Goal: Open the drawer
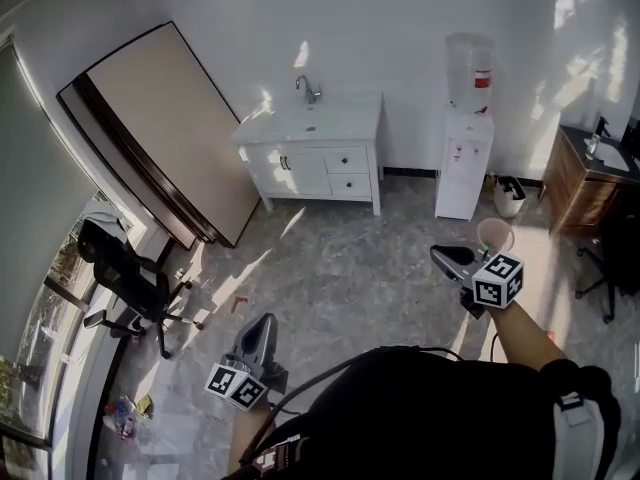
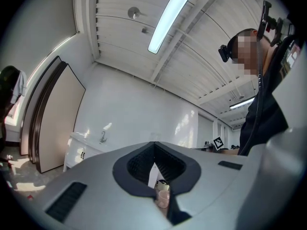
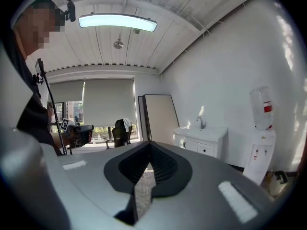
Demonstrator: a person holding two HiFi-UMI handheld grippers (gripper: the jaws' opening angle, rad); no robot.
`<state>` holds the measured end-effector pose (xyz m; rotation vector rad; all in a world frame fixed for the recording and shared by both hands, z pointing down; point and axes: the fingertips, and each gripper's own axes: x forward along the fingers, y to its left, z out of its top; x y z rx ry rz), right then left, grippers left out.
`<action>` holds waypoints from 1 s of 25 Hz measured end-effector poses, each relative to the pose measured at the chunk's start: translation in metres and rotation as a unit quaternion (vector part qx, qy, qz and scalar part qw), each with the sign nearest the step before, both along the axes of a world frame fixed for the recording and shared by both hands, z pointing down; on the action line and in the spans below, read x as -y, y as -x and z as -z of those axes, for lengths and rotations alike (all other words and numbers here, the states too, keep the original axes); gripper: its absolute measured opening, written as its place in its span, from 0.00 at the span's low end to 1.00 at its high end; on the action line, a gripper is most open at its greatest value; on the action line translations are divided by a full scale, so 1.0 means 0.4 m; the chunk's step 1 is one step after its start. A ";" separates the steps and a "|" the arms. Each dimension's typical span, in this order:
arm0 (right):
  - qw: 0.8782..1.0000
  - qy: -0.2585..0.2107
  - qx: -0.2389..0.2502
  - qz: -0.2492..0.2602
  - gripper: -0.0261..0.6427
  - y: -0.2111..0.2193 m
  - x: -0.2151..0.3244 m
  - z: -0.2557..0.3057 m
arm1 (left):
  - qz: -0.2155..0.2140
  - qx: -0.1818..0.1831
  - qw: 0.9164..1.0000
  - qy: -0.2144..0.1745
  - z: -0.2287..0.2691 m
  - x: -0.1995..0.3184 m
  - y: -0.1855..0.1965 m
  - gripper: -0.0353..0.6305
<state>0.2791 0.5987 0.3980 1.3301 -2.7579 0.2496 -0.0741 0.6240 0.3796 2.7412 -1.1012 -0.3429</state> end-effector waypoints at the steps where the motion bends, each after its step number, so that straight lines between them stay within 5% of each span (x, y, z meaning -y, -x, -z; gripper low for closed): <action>1: 1.000 0.001 -0.003 0.004 0.04 0.010 0.014 -0.005 | 0.004 -0.001 1.000 0.003 -0.008 0.009 0.011 0.06; 12: 0.999 0.003 0.005 0.051 0.04 -0.020 0.253 -0.022 | 0.052 0.002 0.999 0.013 -0.019 0.162 -0.032 0.06; 25: 0.996 -0.014 0.006 0.085 0.04 -0.306 0.553 0.015 | 0.083 0.000 0.997 -0.001 0.018 0.389 -0.342 0.06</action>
